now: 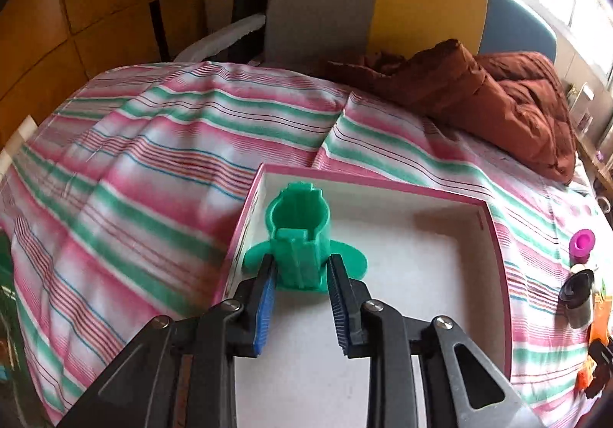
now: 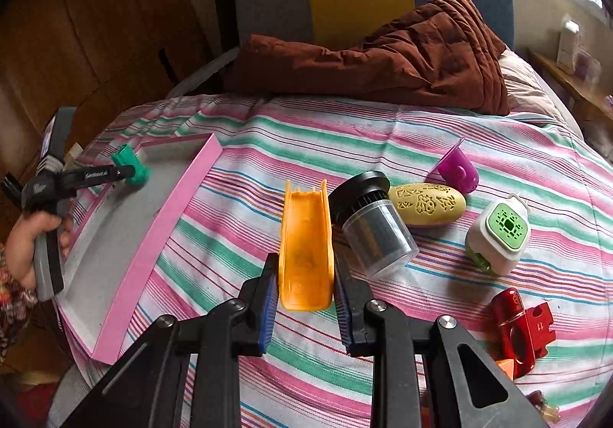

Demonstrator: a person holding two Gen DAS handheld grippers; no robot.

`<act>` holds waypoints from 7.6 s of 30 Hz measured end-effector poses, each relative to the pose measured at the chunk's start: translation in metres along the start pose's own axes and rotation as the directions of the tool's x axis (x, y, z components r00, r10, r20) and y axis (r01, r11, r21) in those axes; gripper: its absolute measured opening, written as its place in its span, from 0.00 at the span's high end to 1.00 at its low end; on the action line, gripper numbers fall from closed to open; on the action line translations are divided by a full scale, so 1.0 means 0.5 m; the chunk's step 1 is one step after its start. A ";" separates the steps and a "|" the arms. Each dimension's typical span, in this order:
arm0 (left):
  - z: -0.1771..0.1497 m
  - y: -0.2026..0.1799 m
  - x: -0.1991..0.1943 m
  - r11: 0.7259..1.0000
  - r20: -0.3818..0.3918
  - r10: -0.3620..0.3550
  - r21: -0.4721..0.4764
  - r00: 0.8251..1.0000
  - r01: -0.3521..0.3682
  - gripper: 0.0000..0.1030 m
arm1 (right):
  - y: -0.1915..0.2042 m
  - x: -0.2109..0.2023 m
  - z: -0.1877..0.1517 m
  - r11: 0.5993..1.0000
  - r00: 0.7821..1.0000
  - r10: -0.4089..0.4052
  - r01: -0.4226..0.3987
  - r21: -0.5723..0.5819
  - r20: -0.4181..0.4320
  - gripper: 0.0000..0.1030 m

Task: Organize rigid objects
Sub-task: 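Carry the yellow slide with the right tool and release it in the tray, then move the right tool back toward the remaining toys, then grasp the brown comb-like toy with the right tool, then hold the brown toy in the right tool while the left tool grasps the orange blocks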

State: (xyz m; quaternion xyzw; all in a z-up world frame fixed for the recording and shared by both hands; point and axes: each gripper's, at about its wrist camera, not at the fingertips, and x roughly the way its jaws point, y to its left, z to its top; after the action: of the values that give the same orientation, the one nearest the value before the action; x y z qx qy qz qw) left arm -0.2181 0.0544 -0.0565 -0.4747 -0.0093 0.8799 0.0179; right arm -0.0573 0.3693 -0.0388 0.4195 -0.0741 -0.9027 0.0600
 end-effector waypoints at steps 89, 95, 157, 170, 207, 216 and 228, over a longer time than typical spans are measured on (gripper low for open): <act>-0.354 -0.088 -0.256 0.897 0.058 -0.428 0.145 0.902 0.417 0.65 | 0.058 -0.096 -0.056 0.873 0.872 -0.485 0.478 -0.098 -0.073 0.37; -0.381 -0.128 -0.259 0.877 0.004 -0.447 0.197 0.895 0.437 0.65 | -0.078 -0.100 -0.085 0.789 0.754 -0.607 0.610 -0.078 -0.250 0.30; -0.434 -0.285 -0.312 0.820 -0.058 -0.435 0.387 0.898 0.422 0.65 | -0.349 -0.193 -0.096 0.825 0.912 -0.317 0.401 0.398 -0.260 0.82; -0.410 -0.513 -0.266 0.739 -0.125 -0.473 0.483 0.872 0.470 0.65 | -0.370 -0.187 -0.120 0.775 0.942 -0.314 0.324 0.542 -0.115 0.81; -0.393 -0.565 -0.162 0.727 -0.084 -0.515 0.485 0.853 0.487 0.63 | -0.313 -0.189 -0.094 0.879 0.991 -0.123 0.088 0.468 0.044 0.81; -0.392 -0.544 -0.162 0.724 -0.089 -0.540 0.458 0.837 0.516 0.64 | -0.268 -0.175 -0.084 0.928 0.991 -0.132 0.114 0.354 0.027 0.81; -0.408 -0.448 -0.202 0.755 -0.043 -0.567 0.373 0.823 0.539 0.64 | -0.219 -0.164 -0.070 0.962 0.979 -0.203 0.196 0.192 0.018 0.81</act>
State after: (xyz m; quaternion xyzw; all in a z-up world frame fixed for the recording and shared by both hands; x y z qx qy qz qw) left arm 0.0129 0.2739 -0.0766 -0.4063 0.0155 0.8373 0.3655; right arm 0.0172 0.4880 -0.0202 0.4114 -0.1180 -0.9008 -0.0730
